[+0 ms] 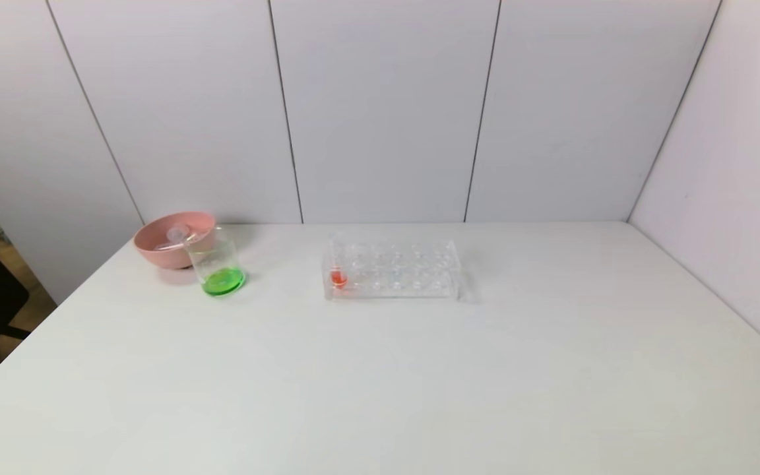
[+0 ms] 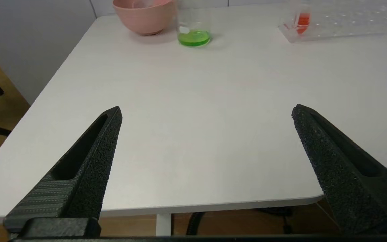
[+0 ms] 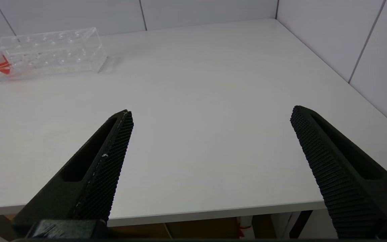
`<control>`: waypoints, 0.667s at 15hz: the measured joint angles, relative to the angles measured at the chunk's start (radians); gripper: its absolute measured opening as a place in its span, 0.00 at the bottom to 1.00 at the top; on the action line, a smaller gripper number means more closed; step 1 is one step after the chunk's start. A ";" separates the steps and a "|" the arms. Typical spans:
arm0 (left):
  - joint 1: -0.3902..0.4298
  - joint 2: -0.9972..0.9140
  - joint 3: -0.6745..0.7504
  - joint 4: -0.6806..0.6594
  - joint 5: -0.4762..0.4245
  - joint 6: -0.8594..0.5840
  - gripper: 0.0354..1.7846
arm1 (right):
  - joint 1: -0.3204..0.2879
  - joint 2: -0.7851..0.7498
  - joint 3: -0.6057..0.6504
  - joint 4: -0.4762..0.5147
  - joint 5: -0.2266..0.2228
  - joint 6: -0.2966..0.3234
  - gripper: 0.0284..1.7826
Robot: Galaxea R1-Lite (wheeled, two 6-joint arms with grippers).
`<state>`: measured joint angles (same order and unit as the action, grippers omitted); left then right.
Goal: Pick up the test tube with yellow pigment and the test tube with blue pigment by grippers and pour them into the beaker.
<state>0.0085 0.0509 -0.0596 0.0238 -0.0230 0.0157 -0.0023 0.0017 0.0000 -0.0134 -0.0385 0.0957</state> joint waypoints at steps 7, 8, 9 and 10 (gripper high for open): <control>-0.003 -0.051 0.059 -0.037 0.052 -0.108 0.99 | 0.000 0.000 0.000 0.000 0.000 0.000 0.96; -0.003 -0.051 0.059 -0.037 0.054 -0.109 0.99 | 0.000 0.000 0.000 0.000 0.000 0.000 0.96; -0.003 -0.052 0.059 -0.037 0.053 -0.109 0.99 | 0.000 0.000 0.000 0.000 0.000 0.000 0.96; -0.003 -0.052 0.060 -0.037 0.053 -0.109 0.99 | 0.000 0.000 0.000 0.000 0.000 0.000 0.96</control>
<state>0.0053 -0.0009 0.0000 -0.0128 0.0298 -0.0928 -0.0023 0.0017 0.0000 -0.0134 -0.0385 0.0962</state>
